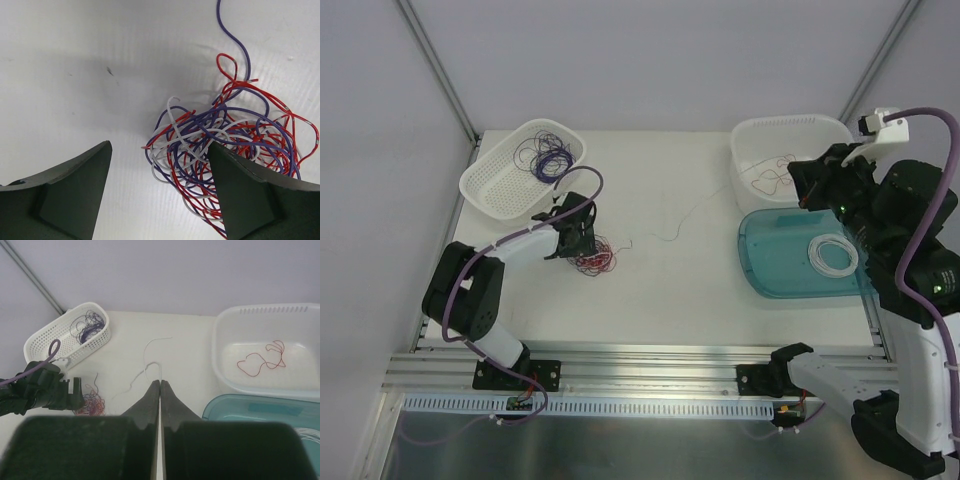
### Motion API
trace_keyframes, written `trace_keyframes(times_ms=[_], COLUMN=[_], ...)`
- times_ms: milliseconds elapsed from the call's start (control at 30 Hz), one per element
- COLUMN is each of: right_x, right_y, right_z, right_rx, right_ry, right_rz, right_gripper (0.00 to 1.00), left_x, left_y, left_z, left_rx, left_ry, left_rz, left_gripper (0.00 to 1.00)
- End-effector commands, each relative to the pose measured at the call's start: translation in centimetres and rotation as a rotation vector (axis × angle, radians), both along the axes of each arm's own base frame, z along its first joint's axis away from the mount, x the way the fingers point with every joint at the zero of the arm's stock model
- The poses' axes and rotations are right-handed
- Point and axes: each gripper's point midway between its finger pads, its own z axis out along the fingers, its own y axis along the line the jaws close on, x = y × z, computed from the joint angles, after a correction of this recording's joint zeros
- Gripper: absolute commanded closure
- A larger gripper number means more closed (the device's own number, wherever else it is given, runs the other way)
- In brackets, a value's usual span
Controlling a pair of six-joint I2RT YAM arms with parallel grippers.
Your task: Untangle the cables
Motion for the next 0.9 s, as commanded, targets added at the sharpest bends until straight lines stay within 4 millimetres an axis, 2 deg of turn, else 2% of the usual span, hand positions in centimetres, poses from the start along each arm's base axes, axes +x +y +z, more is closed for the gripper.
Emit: trace_keyframes(times_ms=[0, 100, 200, 300, 400, 533, 633, 867], right_x=[-1.3, -1.6, -1.3, -1.2, -1.4, -1.9, -2.3, -4.0], right_y=[-2.2, -2.7, -1.6, -1.9, -2.8, -4.5, -5.5, -7.0], right_z=[3.8, 4.3, 3.1, 2.1, 2.8, 3.6, 4.2, 7.1], right_rx=[0.012, 0.001, -0.013, -0.028, -0.041, -0.064, -0.083, -0.087], right_ry=[-0.123, -0.143, -0.101, -0.078, -0.099, -0.118, -0.139, -0.218], right_rz=[-0.083, -0.100, -0.045, -0.059, -0.099, -0.177, -0.214, -0.261], right_gripper=[0.99, 0.99, 0.99, 0.99, 0.99, 0.99, 0.99, 0.99], left_x=[0.9, 1.4, 1.9, 2.2, 1.8, 1.5, 1.6, 1.2], left_y=[1.9, 3.2, 3.7, 4.5, 7.0, 10.1, 10.9, 13.2], left_z=[1.2, 1.5, 2.1, 2.2, 1.9, 1.8, 1.9, 0.9], left_rx=[0.086, 0.118, 0.130, 0.176, 0.253, 0.271, 0.261, 0.252], left_ry=[-0.004, 0.005, -0.004, 0.001, 0.037, 0.075, 0.084, 0.138], left_rz=[0.010, 0.028, 0.020, 0.007, 0.049, 0.135, 0.158, 0.215], left_gripper=[0.21, 0.22, 0.24, 0.26, 0.29, 0.33, 0.35, 0.36])
